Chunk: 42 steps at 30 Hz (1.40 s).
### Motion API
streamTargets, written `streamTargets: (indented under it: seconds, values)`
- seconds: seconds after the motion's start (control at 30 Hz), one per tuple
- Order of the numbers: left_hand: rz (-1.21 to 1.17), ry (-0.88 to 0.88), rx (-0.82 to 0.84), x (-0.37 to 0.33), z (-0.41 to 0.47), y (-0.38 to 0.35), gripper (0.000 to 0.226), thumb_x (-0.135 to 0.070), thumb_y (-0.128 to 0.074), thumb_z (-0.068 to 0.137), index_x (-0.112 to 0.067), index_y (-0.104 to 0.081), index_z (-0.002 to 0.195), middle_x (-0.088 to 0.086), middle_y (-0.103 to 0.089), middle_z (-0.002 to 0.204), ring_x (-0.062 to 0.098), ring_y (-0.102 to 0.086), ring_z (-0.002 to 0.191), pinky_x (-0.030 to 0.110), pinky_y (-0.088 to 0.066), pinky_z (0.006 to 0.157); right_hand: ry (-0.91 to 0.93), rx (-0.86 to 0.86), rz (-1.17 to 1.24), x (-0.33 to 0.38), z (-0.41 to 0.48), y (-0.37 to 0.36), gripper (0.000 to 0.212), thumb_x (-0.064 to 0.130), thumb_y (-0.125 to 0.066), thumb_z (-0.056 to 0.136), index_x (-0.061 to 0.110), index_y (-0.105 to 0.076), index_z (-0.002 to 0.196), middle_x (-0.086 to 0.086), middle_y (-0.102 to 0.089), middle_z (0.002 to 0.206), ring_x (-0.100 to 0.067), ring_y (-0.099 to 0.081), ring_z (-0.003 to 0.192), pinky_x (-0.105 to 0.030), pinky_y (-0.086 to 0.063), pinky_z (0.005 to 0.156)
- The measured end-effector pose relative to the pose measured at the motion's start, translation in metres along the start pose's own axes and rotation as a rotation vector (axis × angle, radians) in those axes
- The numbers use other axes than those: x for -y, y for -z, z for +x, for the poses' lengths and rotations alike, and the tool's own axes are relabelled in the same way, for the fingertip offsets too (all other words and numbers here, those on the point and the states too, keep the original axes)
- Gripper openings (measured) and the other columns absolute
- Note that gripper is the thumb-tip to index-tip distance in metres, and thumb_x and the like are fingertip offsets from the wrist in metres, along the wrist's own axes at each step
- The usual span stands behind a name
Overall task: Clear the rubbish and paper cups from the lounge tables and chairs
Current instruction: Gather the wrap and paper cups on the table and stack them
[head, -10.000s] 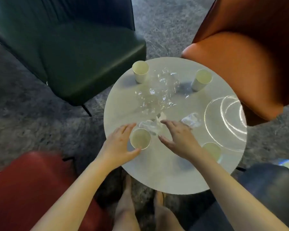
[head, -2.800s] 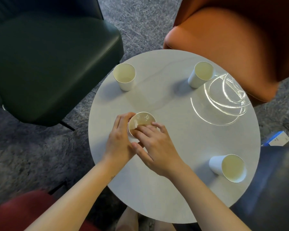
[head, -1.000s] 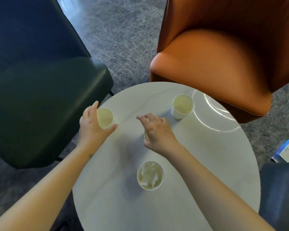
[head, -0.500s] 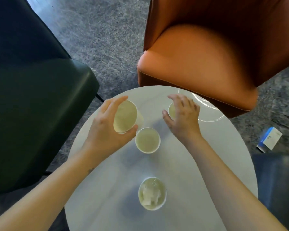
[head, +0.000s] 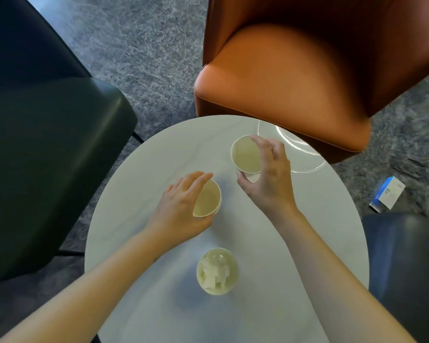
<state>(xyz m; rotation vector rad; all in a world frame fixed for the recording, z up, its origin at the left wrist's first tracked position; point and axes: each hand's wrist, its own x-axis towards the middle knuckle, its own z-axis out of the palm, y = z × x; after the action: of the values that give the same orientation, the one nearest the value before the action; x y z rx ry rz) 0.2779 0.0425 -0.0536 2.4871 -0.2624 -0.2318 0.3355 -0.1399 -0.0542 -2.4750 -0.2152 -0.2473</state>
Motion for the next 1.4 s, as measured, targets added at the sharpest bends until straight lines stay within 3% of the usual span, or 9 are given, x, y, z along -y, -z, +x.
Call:
streamTargets:
  seconds: [0.13,0.3,0.57,0.7,0.87,1.03,1.23,1.33,1.4]
  values:
    - [-0.135,0.041,0.027,0.006,-0.001,-0.01,0.088,-0.036,-0.075,0.069,-0.024,-0.027,0.141,-0.002,-0.036,0.141,0.017,-0.039,0.123,0.023,-0.031,0.097,0.055,-0.063,0.206,0.025,-0.017,0.021,0.079,0.027,-0.074,0.068,0.009,-0.033,0.133,-0.002,-0.042,0.124,-0.012,-0.04,0.115,-0.031,-0.042,0.095]
    - [-0.301,0.138,0.011,0.012,-0.013,-0.013,0.113,-0.032,-0.084,0.058,-0.019,-0.013,0.145,0.0,-0.028,0.147,0.012,-0.029,0.132,0.022,-0.028,0.101,0.112,0.12,0.285,0.05,-0.036,0.02,0.08,0.034,-0.071,0.069,0.014,-0.031,0.135,0.002,-0.041,0.123,-0.016,-0.044,0.113,-0.039,-0.044,0.092]
    - [-0.402,0.309,0.032,0.021,-0.083,-0.012,0.088,-0.027,-0.049,0.068,-0.036,-0.003,0.142,-0.007,-0.008,0.154,0.006,-0.003,0.141,0.027,-0.01,0.113,0.135,0.411,0.074,0.047,-0.055,-0.019,0.078,0.023,-0.074,0.063,0.012,-0.04,0.133,-0.009,-0.042,0.128,-0.029,-0.045,0.114,-0.038,-0.033,0.091]
    - [-0.389,0.254,0.005,0.006,-0.117,-0.019,0.083,-0.048,-0.048,0.065,-0.035,-0.014,0.14,-0.01,-0.02,0.146,0.001,-0.017,0.135,0.016,-0.015,0.108,0.048,0.443,0.169,0.037,-0.063,-0.025,0.076,0.024,-0.072,0.068,0.017,-0.035,0.134,-0.002,-0.044,0.126,-0.022,-0.044,0.113,-0.031,-0.029,0.091]
    - [-0.288,0.137,0.013,-0.019,-0.13,-0.043,0.084,-0.06,-0.059,0.068,-0.033,-0.021,0.138,-0.018,-0.023,0.14,-0.004,-0.021,0.131,0.007,-0.014,0.104,0.036,0.427,0.168,0.019,-0.074,-0.007,0.08,0.025,-0.078,0.07,0.01,-0.035,0.136,-0.01,-0.045,0.129,-0.026,-0.045,0.117,-0.042,-0.038,0.097]
    - [-0.319,0.209,-0.026,-0.034,-0.125,-0.08,0.093,-0.046,-0.075,0.067,-0.033,-0.02,0.141,-0.015,-0.03,0.139,0.001,-0.031,0.125,0.019,-0.027,0.104,0.024,0.471,0.186,-0.005,-0.093,0.024,0.084,0.026,-0.081,0.065,0.017,-0.039,0.137,-0.006,-0.048,0.123,-0.021,-0.048,0.112,-0.035,-0.039,0.095]
    - [-0.422,0.386,-0.22,-0.046,-0.121,-0.099,0.076,-0.033,-0.078,0.065,-0.037,-0.037,0.128,-0.018,-0.047,0.121,0.005,-0.048,0.11,0.012,-0.033,0.086,0.063,0.501,0.168,-0.033,-0.116,0.049,0.081,0.013,-0.078,0.068,0.017,-0.038,0.138,-0.003,-0.047,0.127,-0.014,-0.046,0.114,0.002,-0.025,0.087]
    - [-0.402,0.396,-0.366,-0.057,-0.123,-0.085,0.072,-0.028,-0.08,0.064,-0.028,-0.043,0.126,-0.015,-0.051,0.111,0.005,-0.049,0.099,-0.002,-0.03,0.075,0.037,0.506,0.19,-0.041,-0.132,0.055,0.082,0.01,-0.076,0.068,0.021,-0.036,0.139,-0.001,-0.046,0.129,-0.011,-0.045,0.114,0.001,-0.026,0.086]
    - [-0.378,0.37,-0.419,-0.069,-0.123,-0.069,0.071,-0.03,-0.078,0.065,-0.027,-0.042,0.126,-0.015,-0.051,0.111,0.004,-0.048,0.097,0.002,-0.031,0.075,0.026,0.489,0.213,-0.043,-0.141,0.056,0.082,0.01,-0.077,0.068,0.02,-0.037,0.138,-0.002,-0.046,0.131,-0.012,-0.045,0.116,-0.003,-0.028,0.086]
